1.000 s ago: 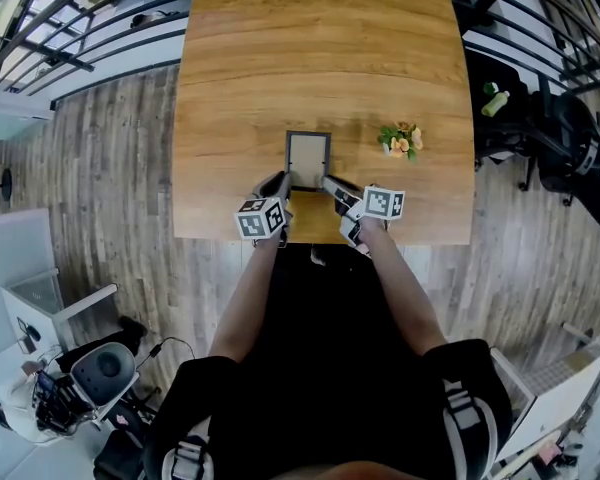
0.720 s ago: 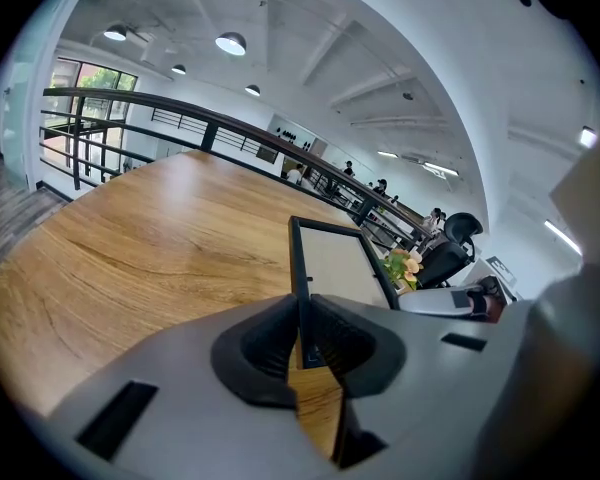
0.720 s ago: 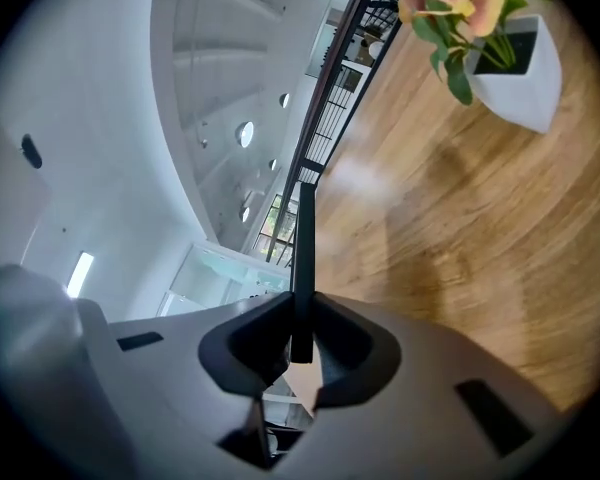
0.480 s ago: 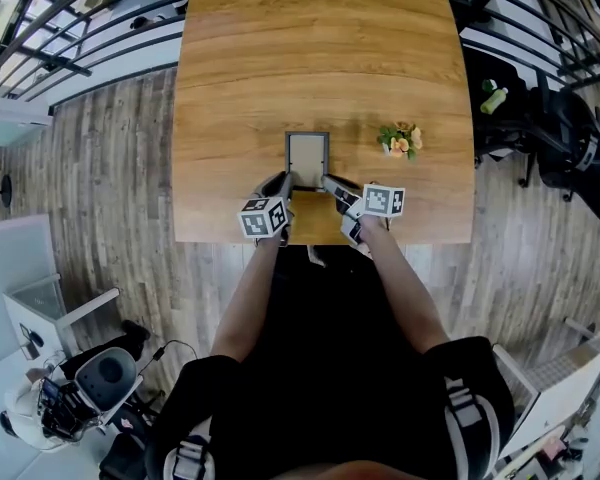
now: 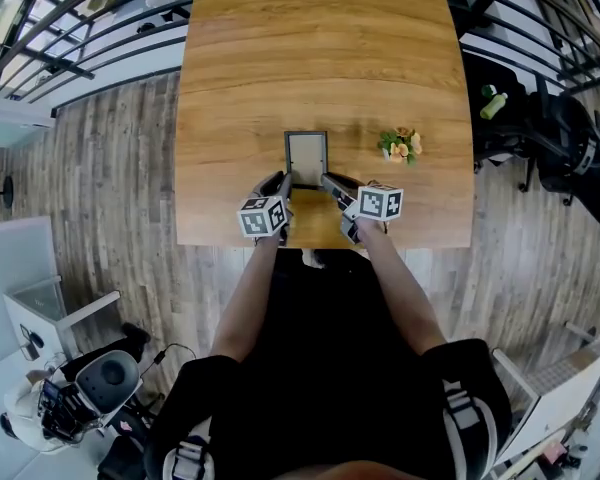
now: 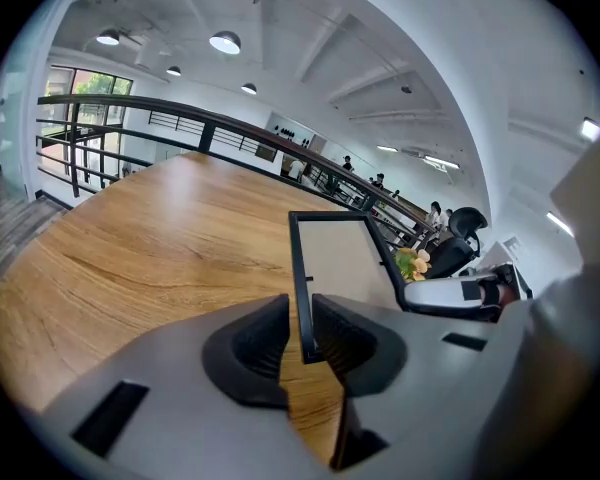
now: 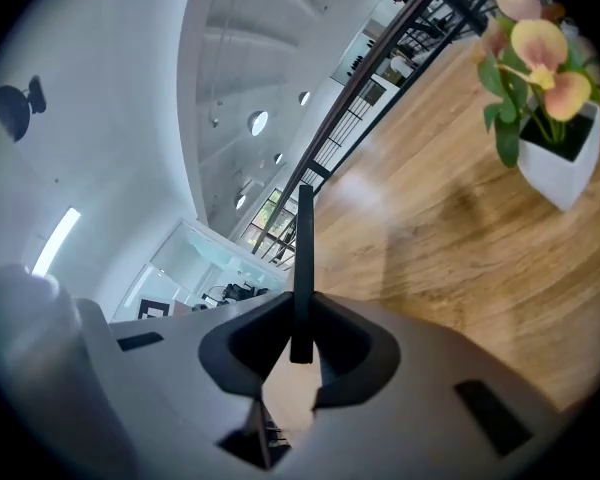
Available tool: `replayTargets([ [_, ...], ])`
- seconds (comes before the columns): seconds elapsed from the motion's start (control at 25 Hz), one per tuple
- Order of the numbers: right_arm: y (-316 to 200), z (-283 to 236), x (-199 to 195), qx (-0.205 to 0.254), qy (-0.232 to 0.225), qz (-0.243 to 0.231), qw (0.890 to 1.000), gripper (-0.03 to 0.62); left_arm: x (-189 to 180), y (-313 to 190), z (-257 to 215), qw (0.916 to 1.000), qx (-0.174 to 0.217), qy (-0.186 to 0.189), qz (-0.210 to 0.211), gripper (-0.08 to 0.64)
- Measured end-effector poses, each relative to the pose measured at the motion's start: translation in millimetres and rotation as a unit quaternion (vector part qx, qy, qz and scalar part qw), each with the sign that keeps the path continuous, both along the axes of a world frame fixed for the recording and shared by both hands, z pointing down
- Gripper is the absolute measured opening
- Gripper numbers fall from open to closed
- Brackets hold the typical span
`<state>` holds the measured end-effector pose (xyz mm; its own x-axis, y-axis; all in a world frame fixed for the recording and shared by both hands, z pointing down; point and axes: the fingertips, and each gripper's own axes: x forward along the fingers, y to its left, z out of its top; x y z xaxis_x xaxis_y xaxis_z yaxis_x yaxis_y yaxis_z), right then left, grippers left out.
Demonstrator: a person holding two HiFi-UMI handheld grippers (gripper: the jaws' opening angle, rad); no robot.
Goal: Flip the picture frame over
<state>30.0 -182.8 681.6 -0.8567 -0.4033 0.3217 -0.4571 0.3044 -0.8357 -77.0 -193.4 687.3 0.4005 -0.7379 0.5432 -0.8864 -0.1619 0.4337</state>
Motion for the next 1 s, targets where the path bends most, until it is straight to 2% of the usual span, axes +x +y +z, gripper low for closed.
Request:
replayTargets([
  [0.16, -2.5, 8.1, 12.5, 0.038, 0.053, -0.007, 0.998, 0.069, 8.9, -1.8, -3.9, 0.9999, 0.007, 0.010, 0.000, 0.067],
  [0.28, -2.0, 10.1, 21.3, 0.090, 0.117, -0.025, 0.989, 0.069, 15.8, -2.0, -8.9, 0.9996, 0.013, 0.023, -0.004, 0.067],
  [0.48, -4.8, 5.0, 25.7, 0.204, 0.240, -0.072, 0.947, 0.069, 27.6, -6.3, -22.1, 0.9974, 0.024, 0.067, -0.005, 0.067],
  [0.68, -4.1, 0.5, 26.9, 0.260, 0.301, -0.098, 0.912, 0.069, 39.9, -17.0, -40.3, 0.9927, 0.038, 0.115, -0.002, 0.087],
  [0.88, -6.2, -6.6, 30.4, 0.301, 0.350, -0.115, 0.879, 0.069, 64.6, -26.8, -56.9, 0.9893, 0.049, 0.135, 0.025, 0.129],
  [1.0, -3.8, -9.6, 26.9, 0.331, 0.385, -0.134, 0.851, 0.069, 74.8, -27.9, -62.5, 0.9868, 0.047, 0.151, 0.036, 0.152],
])
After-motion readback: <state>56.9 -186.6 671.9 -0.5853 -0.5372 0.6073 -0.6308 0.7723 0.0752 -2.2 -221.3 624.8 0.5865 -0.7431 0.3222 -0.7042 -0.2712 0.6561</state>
